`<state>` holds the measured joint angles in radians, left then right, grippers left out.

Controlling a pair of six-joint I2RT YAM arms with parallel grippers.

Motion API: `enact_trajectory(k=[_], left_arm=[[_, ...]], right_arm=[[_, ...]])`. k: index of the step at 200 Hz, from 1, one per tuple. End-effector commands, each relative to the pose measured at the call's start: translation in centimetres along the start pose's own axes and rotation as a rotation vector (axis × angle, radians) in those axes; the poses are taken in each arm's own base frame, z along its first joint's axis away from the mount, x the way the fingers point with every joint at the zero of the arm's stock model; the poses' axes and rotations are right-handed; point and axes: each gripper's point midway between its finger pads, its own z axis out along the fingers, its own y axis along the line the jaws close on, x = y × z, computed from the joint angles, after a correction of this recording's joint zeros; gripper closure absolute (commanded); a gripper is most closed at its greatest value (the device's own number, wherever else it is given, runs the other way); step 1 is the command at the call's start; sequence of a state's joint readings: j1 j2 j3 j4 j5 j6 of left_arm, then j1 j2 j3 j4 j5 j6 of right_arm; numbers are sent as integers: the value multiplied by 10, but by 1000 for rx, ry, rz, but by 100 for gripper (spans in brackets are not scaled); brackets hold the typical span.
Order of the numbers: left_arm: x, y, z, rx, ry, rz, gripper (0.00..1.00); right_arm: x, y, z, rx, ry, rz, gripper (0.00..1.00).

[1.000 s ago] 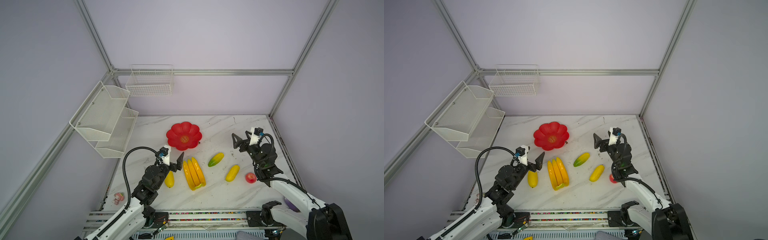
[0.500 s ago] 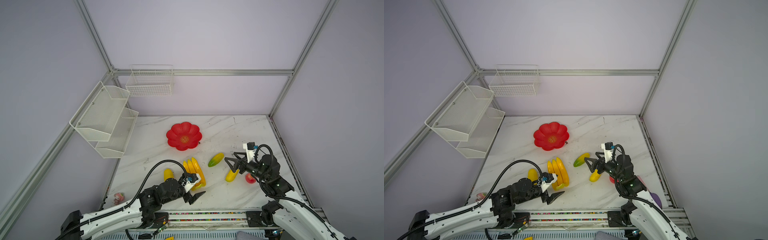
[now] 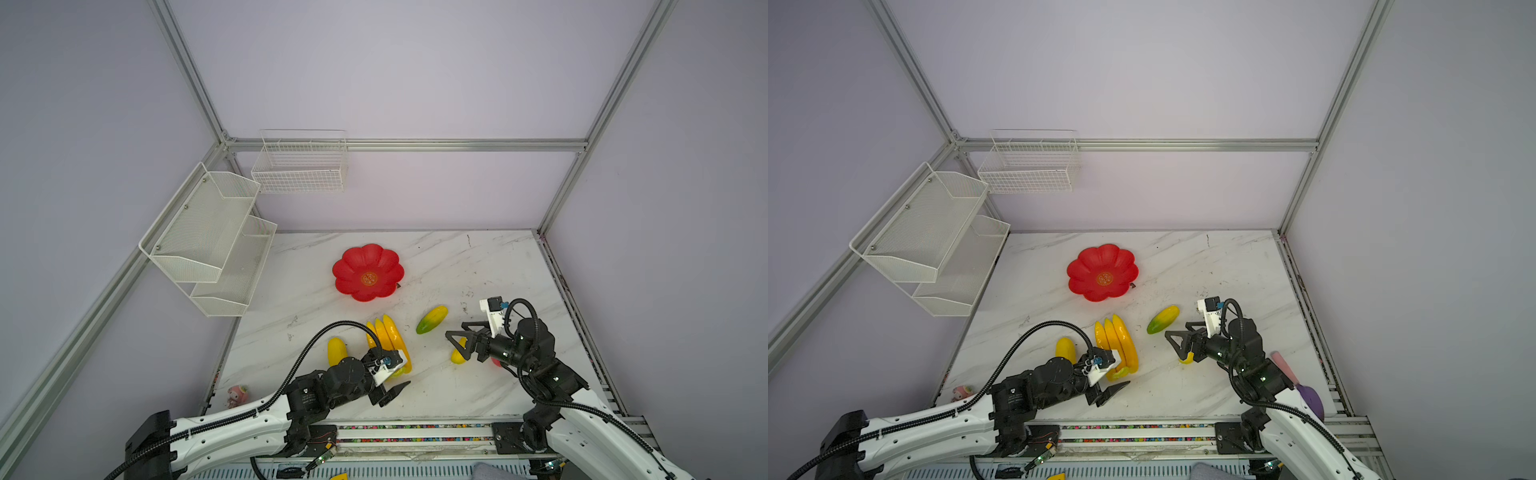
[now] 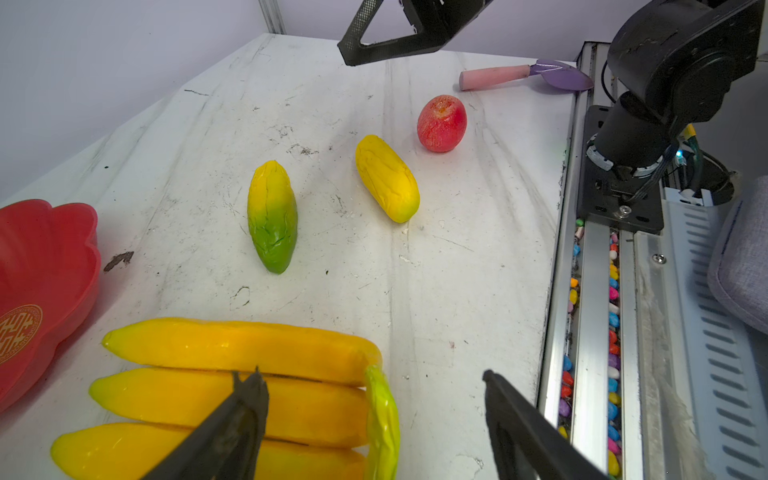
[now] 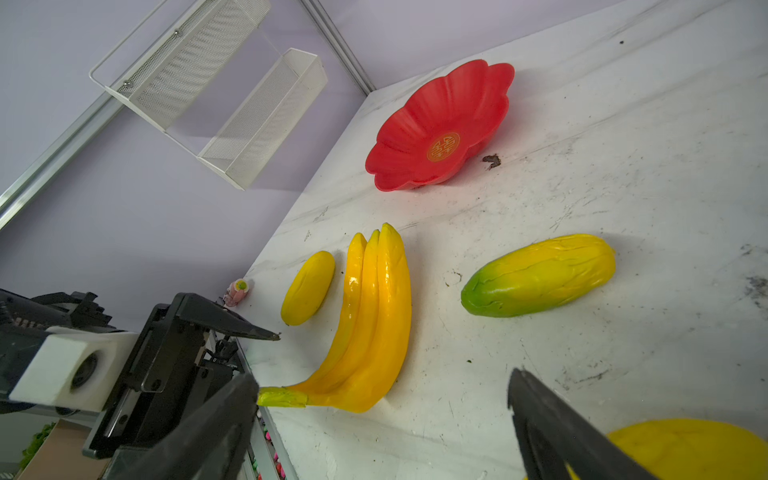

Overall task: Place and organize the fake fruits in the fruit bowl
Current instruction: 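Reach the left gripper to the banana stem while the right gripper advances, then grasp the banana bunch with the left gripper and lift it toward the red bowl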

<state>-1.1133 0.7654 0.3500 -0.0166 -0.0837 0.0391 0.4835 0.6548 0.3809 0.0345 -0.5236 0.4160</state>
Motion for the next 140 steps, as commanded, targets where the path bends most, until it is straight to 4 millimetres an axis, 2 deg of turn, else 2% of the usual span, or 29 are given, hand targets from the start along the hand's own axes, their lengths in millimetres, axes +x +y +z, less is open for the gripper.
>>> enact_trajectory(k=[1, 52, 100, 140], left_arm=[[-7, 2, 5, -15, -27, 1, 21], [11, 3, 23, -30, 66, -16, 29], [25, 6, 30, -57, 117, -31, 39], [29, 10, 31, -79, 137, -34, 56]], right_arm=[[-3, 7, 3, -35, -1, 0, 3], [-4, 8, 7, -52, -10, 13, 3], [-2, 7, 8, -51, 4, 15, 3], [-3, 7, 9, -54, 3, 15, 3]])
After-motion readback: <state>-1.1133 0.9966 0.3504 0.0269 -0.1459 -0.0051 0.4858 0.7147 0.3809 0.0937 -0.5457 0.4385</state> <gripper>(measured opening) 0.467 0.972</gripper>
